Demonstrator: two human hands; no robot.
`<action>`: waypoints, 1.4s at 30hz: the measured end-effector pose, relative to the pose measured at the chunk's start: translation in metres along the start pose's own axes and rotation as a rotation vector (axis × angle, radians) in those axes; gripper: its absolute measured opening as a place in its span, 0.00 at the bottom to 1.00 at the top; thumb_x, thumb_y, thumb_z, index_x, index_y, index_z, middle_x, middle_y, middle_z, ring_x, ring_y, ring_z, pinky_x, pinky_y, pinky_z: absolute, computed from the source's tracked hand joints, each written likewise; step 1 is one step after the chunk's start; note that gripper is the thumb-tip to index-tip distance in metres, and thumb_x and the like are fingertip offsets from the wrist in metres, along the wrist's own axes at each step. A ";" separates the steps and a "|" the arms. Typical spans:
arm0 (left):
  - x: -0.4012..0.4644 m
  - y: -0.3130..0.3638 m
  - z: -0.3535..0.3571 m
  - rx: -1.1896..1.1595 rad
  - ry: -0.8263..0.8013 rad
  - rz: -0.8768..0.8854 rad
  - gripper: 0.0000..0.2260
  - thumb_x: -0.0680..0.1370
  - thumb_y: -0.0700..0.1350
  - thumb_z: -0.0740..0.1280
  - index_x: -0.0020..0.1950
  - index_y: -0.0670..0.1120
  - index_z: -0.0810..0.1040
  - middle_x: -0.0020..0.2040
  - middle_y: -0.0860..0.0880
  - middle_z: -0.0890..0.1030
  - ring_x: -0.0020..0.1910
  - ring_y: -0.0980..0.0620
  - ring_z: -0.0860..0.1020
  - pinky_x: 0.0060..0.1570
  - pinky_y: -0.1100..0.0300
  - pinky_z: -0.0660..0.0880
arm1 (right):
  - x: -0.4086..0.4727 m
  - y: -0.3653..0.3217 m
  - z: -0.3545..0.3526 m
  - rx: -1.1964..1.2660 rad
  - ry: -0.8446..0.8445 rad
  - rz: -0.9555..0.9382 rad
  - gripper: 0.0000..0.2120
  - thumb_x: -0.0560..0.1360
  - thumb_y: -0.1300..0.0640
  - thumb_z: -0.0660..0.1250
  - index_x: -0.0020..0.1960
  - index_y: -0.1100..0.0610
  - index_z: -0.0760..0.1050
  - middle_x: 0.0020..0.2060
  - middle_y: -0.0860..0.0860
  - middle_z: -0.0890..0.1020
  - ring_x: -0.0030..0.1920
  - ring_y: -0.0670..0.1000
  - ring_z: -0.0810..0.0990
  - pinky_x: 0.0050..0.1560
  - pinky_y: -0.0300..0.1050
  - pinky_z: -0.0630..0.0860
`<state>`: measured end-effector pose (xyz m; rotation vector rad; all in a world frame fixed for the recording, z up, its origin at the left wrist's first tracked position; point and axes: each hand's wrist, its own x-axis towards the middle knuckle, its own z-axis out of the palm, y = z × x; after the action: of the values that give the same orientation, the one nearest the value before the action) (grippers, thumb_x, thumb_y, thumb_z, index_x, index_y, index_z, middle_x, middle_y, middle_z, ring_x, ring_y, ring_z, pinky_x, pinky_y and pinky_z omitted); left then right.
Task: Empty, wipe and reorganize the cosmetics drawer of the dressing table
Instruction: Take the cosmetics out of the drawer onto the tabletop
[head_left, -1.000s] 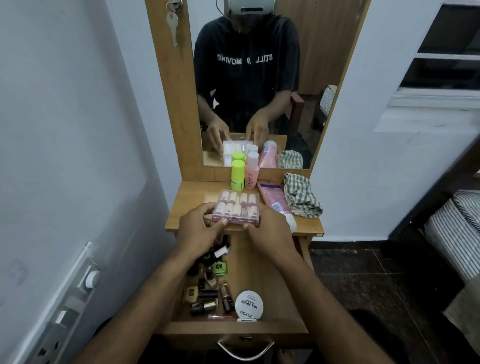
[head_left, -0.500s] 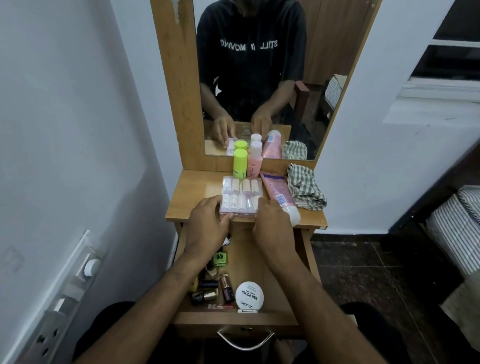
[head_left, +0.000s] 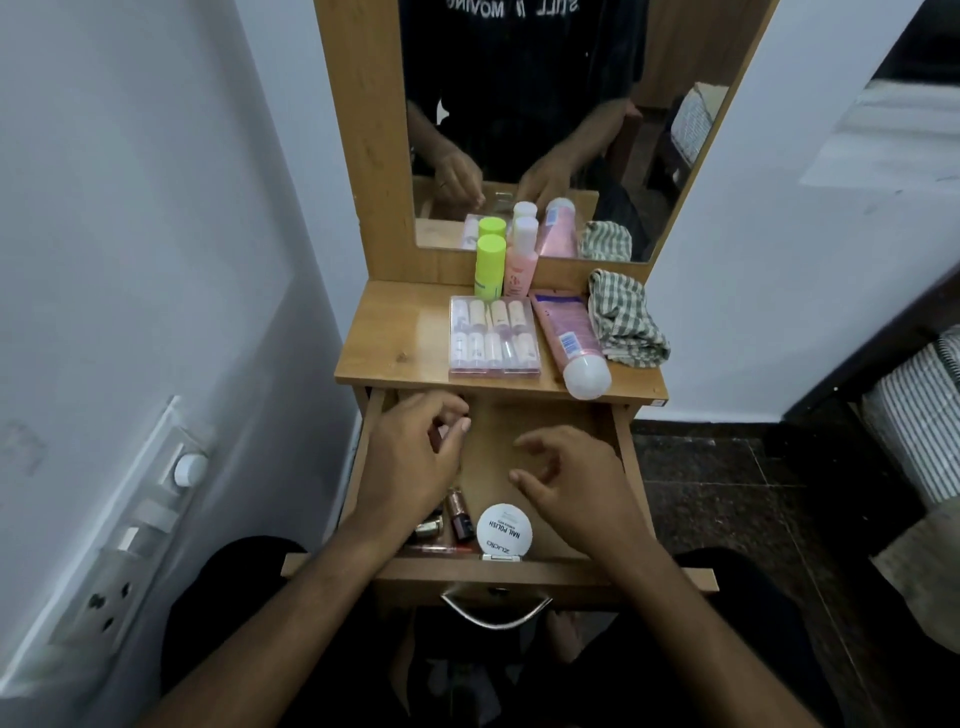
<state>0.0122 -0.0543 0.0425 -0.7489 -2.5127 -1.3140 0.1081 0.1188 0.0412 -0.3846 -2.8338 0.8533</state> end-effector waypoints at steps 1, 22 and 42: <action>-0.009 0.000 -0.001 0.013 -0.068 -0.017 0.05 0.75 0.41 0.74 0.49 0.50 0.84 0.41 0.58 0.81 0.42 0.63 0.78 0.39 0.75 0.70 | -0.004 0.006 0.003 -0.043 -0.096 0.038 0.20 0.72 0.47 0.76 0.63 0.45 0.79 0.57 0.44 0.81 0.42 0.40 0.79 0.49 0.39 0.78; -0.036 -0.022 0.022 0.090 -0.695 -0.304 0.11 0.77 0.58 0.69 0.53 0.54 0.84 0.46 0.56 0.83 0.48 0.59 0.79 0.55 0.53 0.78 | 0.013 0.008 0.037 -0.077 -0.525 0.160 0.12 0.71 0.46 0.75 0.51 0.48 0.78 0.45 0.46 0.83 0.46 0.47 0.80 0.47 0.49 0.80; 0.042 -0.014 -0.042 -0.359 -0.190 -0.349 0.04 0.78 0.44 0.72 0.51 0.53 0.85 0.37 0.49 0.85 0.31 0.54 0.80 0.34 0.57 0.77 | 0.078 -0.056 -0.019 0.541 -0.145 0.063 0.09 0.75 0.56 0.75 0.55 0.54 0.83 0.45 0.51 0.86 0.44 0.48 0.85 0.46 0.46 0.84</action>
<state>-0.0330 -0.0811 0.0739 -0.5324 -2.6774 -1.9328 0.0268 0.1061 0.0937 -0.3435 -2.5688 1.6551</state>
